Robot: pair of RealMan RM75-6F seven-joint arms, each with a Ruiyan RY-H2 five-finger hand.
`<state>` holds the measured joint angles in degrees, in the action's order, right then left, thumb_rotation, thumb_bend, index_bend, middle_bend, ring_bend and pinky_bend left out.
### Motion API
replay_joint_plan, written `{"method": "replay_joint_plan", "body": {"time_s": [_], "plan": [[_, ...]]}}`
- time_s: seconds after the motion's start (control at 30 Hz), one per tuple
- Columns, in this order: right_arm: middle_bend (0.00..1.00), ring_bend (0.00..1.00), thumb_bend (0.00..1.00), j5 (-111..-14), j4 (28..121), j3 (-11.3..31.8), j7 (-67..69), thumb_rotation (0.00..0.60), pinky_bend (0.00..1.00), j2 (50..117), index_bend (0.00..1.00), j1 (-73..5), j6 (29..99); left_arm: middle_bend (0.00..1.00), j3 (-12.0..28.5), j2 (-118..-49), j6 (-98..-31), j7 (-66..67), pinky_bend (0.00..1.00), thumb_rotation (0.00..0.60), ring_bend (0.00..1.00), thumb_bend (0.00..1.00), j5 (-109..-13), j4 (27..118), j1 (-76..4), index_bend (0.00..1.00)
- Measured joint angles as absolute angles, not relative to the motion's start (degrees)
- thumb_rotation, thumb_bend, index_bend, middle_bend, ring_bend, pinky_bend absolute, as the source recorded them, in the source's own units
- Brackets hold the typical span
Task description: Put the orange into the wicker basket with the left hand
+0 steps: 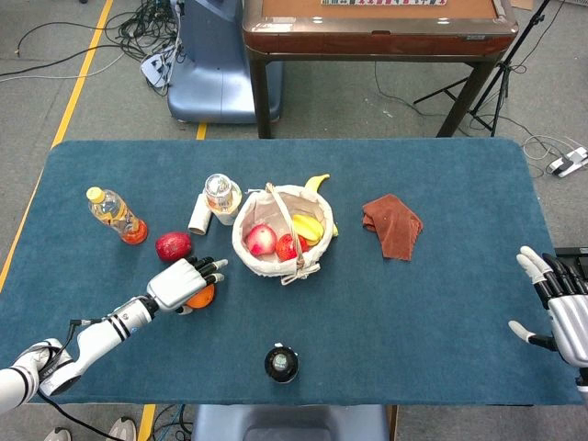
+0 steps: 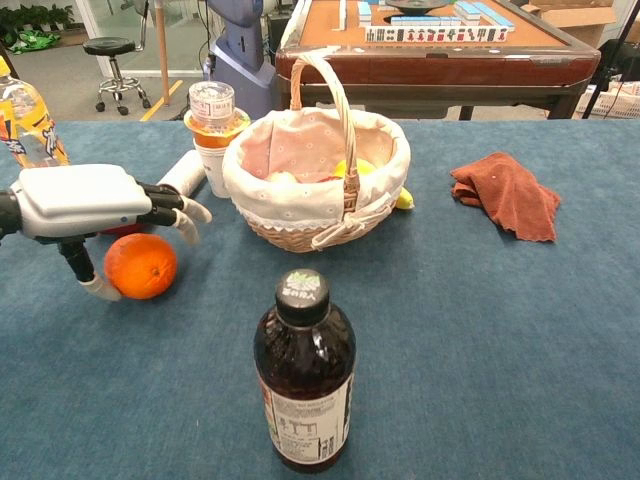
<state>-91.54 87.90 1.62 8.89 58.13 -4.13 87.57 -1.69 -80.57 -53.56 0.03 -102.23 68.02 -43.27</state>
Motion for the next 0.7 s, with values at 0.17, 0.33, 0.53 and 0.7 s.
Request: {"method": "replay_joint_plan", "body": {"time_s": [0.17,0.33,0.53,0.7], "plan": [[0.1,0.03,0.02,-91.35,87.65,1.61,9.25,0.6,0.1,58.09,0.06,-3.93,87.7,0.33,-2.12,-81.84,-53.86,0.4,0.51,0.6,0.32,0.1,-101.4,66.4,-43.4,0.45],[0.1,0.03,0.02,-91.49,87.6,1.57,9.4,0.6,0.1,58.04,0.06,-3.83,87.85,0.4,-2.44,-82.36,-55.28,0.07,0.58,0.6,0.39,0.1,-100.86,65.57,-43.2,0.48],[0.1,0.03,0.02,-91.47,87.45,1.63,9.66,0.6,0.1,58.0,0.06,-3.63,88.18,0.41,-2.25,-80.9,-61.44,-2.66,0.59,0.6,0.39,0.1,-101.05,67.36,-42.03,0.48],[0.1,0.03,0.02,-91.41,87.03,1.65,10.15,0.6,0.1,58.31,0.06,-3.74,87.89,0.41,-1.5,-78.84,-68.8,-4.75,0.59,0.6,0.38,0.1,-101.65,70.94,-40.51,0.47]]}}
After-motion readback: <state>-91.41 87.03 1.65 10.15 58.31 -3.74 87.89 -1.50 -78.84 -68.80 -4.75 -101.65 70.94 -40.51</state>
